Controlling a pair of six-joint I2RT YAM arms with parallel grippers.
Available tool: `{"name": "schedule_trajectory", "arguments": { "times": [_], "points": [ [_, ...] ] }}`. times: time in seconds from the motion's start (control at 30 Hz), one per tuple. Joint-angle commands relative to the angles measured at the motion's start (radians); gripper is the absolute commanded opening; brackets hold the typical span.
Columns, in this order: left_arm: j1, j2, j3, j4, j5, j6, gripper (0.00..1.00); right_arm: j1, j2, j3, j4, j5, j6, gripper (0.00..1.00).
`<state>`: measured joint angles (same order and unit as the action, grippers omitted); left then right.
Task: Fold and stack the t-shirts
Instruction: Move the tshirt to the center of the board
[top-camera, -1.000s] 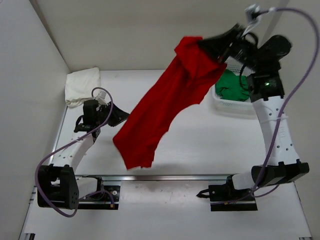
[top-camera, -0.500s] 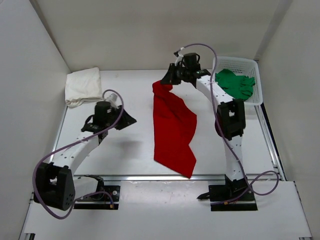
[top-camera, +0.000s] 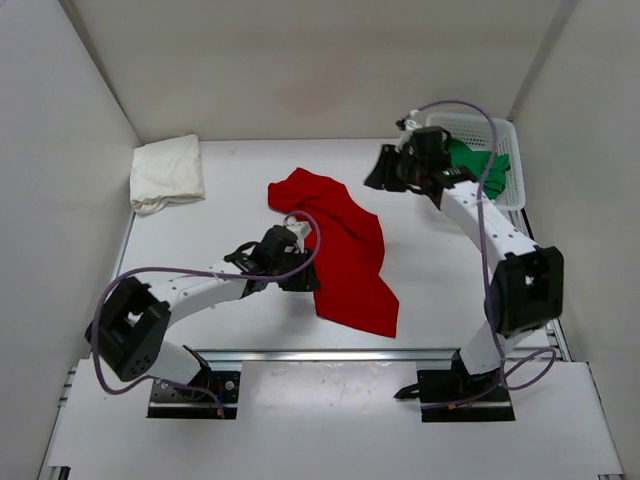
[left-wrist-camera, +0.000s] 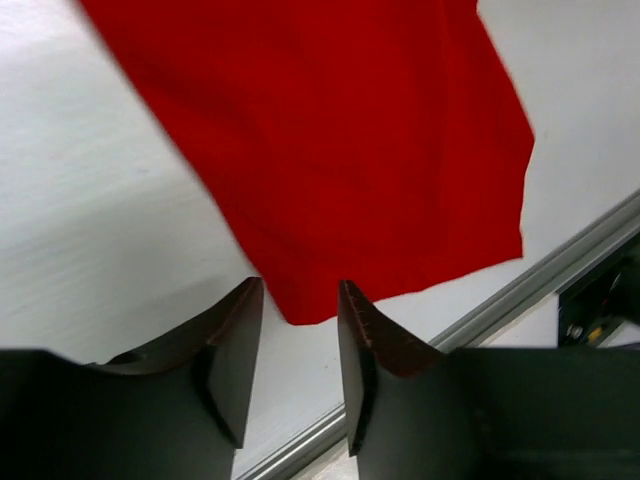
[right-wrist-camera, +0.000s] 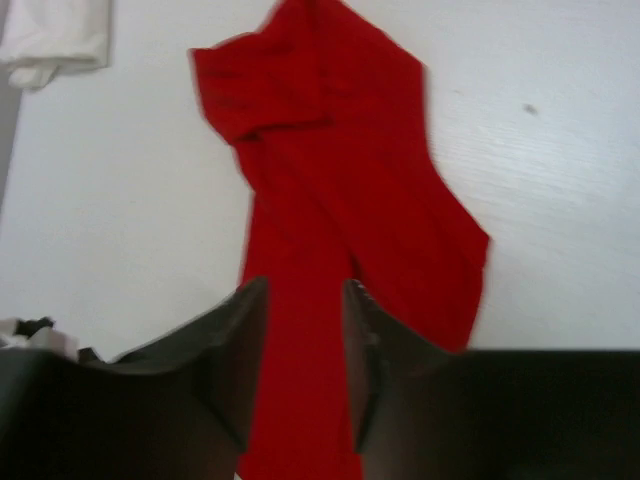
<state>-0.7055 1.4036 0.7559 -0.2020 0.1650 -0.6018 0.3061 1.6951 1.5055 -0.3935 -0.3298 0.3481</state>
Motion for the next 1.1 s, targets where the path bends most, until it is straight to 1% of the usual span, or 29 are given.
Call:
{"name": "schedule_trajectory", "arguments": {
  "times": [0.0, 0.03, 0.07, 0.13, 0.17, 0.2, 0.23, 0.27, 0.3, 0.33, 0.37, 0.4, 0.43, 0.47, 0.53, 0.63, 0.7, 0.73, 0.9, 0.97, 1.07],
  "points": [
    [-0.061, 0.041, 0.066, 0.035, 0.014, -0.003, 0.48, -0.026, -0.095, -0.303, 0.149, 0.037, 0.038, 0.29],
    [-0.08, 0.06, 0.091, 0.03, 0.021, 0.0, 0.49, -0.022, -0.144, -0.345, 0.166, 0.073, 0.04, 0.27],
    [-0.106, 0.073, 0.123, 0.024, 0.01, 0.005, 0.49, -0.006, -0.196, -0.448, 0.191, 0.116, 0.061, 0.27],
    [-0.138, 0.093, 0.167, 0.015, -0.033, 0.034, 0.49, 0.005, -0.295, -0.674, 0.255, 0.135, 0.13, 0.27],
    [-0.156, 0.109, 0.19, 0.009, -0.027, 0.039, 0.49, -0.001, -0.363, -0.724, 0.292, 0.138, 0.153, 0.28],
    [-0.163, 0.121, 0.194, 0.007, -0.027, 0.043, 0.49, -0.007, -0.395, -0.819, 0.307, 0.141, 0.184, 0.28],
    [-0.193, 0.145, 0.224, 0.012, -0.018, 0.046, 0.49, -0.009, -0.45, -0.893, 0.32, 0.153, 0.202, 0.29],
    [-0.227, 0.176, 0.256, 0.003, -0.006, 0.059, 0.49, -0.024, -0.509, -0.959, 0.317, 0.184, 0.219, 0.3],
    [-0.245, 0.217, 0.279, -0.025, -0.018, 0.065, 0.5, -0.047, -0.541, -0.982, 0.317, 0.201, 0.244, 0.3],
    [-0.297, 0.239, 0.334, -0.043, -0.041, 0.088, 0.51, -0.067, -0.601, -1.033, 0.32, 0.189, 0.258, 0.32],
    [-0.345, 0.279, 0.383, -0.068, -0.07, 0.108, 0.51, -0.117, -0.658, -1.073, 0.318, 0.172, 0.273, 0.33],
    [-0.386, 0.316, 0.425, -0.095, -0.09, 0.125, 0.51, -0.169, -0.725, -1.094, 0.305, 0.161, 0.288, 0.33],
    [-0.409, 0.337, 0.445, -0.102, -0.125, 0.137, 0.51, -0.192, -0.757, -1.119, 0.309, 0.158, 0.302, 0.36],
    [-0.44, 0.372, 0.476, -0.126, -0.14, 0.143, 0.52, -0.241, -0.825, -1.125, 0.291, 0.167, 0.31, 0.38],
    [-0.478, 0.419, 0.505, -0.154, -0.163, 0.165, 0.52, -0.329, -0.905, -1.127, 0.243, 0.169, 0.29, 0.43],
    [-0.532, 0.471, 0.537, -0.166, -0.163, 0.174, 0.55, -0.421, -0.962, -1.117, 0.202, 0.114, 0.261, 0.43],
    [-0.557, 0.503, 0.551, -0.171, -0.214, 0.178, 0.55, -0.456, -0.991, -1.125, 0.202, 0.09, 0.259, 0.43],
    [-0.565, 0.512, 0.55, -0.171, -0.216, 0.169, 0.55, -0.461, -0.997, -1.14, 0.211, 0.062, 0.268, 0.43],
    [-0.56, 0.555, 0.562, -0.136, -0.206, 0.145, 0.57, -0.426, -1.02, -1.171, 0.231, 0.055, 0.288, 0.43],
    [-0.566, 0.563, 0.579, -0.126, -0.214, 0.137, 0.58, -0.412, -1.025, -1.188, 0.245, 0.054, 0.289, 0.42],
    [-0.565, 0.554, 0.583, -0.111, -0.19, 0.125, 0.58, -0.42, -1.017, -1.2, 0.258, 0.026, 0.29, 0.42]
  ]
}}
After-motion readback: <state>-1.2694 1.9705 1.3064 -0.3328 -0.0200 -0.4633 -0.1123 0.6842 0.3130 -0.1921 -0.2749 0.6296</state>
